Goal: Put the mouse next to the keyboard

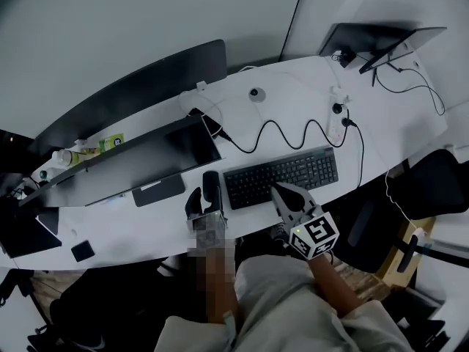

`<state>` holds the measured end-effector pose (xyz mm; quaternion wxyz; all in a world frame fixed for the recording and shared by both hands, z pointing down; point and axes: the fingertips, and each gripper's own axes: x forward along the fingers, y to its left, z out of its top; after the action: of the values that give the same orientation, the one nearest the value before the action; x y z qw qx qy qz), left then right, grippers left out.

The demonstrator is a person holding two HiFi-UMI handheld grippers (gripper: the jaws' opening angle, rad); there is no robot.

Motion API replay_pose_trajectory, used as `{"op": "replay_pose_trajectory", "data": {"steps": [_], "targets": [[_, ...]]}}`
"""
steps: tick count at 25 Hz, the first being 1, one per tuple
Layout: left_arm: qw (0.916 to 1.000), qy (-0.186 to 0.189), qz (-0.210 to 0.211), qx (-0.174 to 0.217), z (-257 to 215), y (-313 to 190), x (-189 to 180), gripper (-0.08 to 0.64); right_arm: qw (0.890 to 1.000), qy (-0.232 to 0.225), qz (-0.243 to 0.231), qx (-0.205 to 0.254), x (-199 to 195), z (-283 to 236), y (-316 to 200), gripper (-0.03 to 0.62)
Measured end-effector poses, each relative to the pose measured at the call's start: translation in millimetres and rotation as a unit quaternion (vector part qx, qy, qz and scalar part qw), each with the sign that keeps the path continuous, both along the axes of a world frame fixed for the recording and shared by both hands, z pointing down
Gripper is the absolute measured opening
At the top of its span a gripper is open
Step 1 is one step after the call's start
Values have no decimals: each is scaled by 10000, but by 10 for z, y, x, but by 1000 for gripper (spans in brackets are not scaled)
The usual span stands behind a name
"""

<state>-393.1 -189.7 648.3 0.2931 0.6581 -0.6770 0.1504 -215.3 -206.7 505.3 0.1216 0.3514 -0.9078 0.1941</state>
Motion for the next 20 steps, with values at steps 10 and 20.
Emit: {"op": "replay_pose_trajectory", "data": {"steps": [10,20], "targets": [[9996,-32,86,-252,425,-99,-35,286,9989,291,304,-218,-141,238,27,8],[9974,-354,255,-566,693,-134,7,317,9958,487,669,-385,-60,373,97,8]]}}
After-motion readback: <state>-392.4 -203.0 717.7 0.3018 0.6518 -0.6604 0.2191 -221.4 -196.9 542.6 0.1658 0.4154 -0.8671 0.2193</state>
